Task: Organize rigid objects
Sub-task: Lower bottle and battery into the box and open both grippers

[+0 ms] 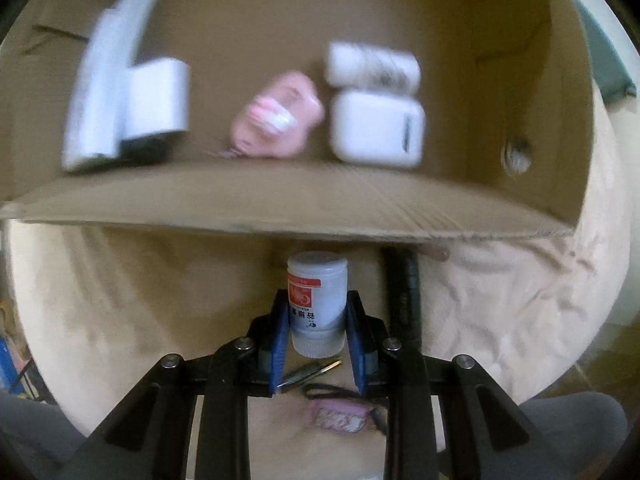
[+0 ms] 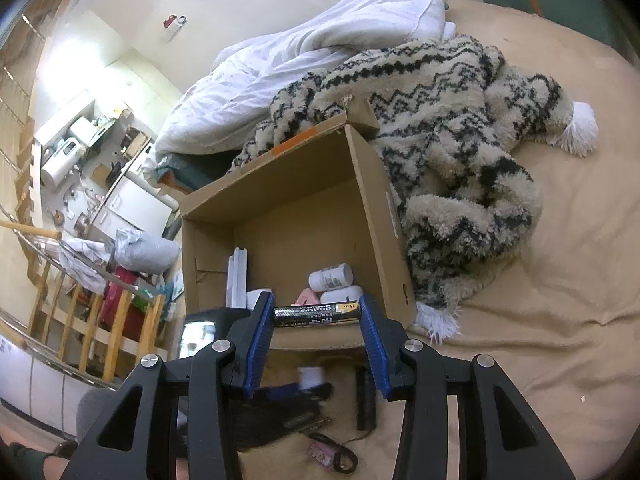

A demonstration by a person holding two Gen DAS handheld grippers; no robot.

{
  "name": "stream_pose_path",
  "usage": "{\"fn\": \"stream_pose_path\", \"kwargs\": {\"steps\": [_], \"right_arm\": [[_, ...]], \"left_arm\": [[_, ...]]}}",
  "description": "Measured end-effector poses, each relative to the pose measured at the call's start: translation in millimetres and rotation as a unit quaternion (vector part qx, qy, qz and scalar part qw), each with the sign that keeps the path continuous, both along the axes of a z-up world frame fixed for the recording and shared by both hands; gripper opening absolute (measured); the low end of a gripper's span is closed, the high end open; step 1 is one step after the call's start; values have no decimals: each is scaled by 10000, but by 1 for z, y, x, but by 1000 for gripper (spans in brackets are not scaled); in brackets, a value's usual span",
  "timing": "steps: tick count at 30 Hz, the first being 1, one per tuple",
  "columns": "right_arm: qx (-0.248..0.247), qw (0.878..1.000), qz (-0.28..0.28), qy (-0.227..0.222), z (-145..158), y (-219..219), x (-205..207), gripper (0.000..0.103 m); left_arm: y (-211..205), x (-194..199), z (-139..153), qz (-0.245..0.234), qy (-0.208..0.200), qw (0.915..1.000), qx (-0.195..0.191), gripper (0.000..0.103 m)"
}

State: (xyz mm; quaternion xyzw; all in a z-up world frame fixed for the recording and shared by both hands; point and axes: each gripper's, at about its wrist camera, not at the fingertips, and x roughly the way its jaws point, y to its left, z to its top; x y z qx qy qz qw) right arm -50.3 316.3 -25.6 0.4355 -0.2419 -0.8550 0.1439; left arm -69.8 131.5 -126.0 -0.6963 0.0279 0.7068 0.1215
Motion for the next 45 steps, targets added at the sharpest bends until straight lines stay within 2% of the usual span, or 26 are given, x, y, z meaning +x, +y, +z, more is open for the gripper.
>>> {"fn": "stream_pose_path", "kwargs": {"steps": [5, 13, 15, 18, 22, 26, 30, 35, 39, 45], "right_arm": [[139, 9999, 43, -35, -2, -5, 0, 45], [352, 9993, 143, -24, -2, -13, 3, 45], [419, 9989, 201, -8, -1, -17, 3, 45], [498, 9983, 310, 29, -1, -23, 1, 45], [633, 9969, 462, 66, 0, -33, -5, 45], [844, 9947, 591, 69, -3, -43, -14, 45], [1050, 9923, 663, 19, -10, -51, -32, 45], [1242, 9891, 769, -212, -26, -62, -49, 45], [1310, 9863, 869, -500, -39, -67, -53, 45], [1337, 9839, 951, -703, -48, -69, -53, 45]], "left_arm": [[-29, 10, 40, -197, 611, 9979, -128, 24], [-83, 31, 91, -120, 1346, 9906, -210, 24], [-89, 7, 95, -100, 1507, 9883, -227, 24], [-87, -3, 107, -54, 1788, 9836, -231, 24], [-81, -17, 106, 8, 2019, 9793, -150, 24], [-85, -32, 127, 9, 2176, 9759, -131, 24], [-68, -46, 125, -86, 2159, 9763, -70, 24], [-34, -60, 105, -276, 2146, 9762, -112, 24], [-14, -74, 90, -403, 2045, 9779, -173, 24], [9, -86, 66, -491, 1926, 9796, -305, 24]]}}
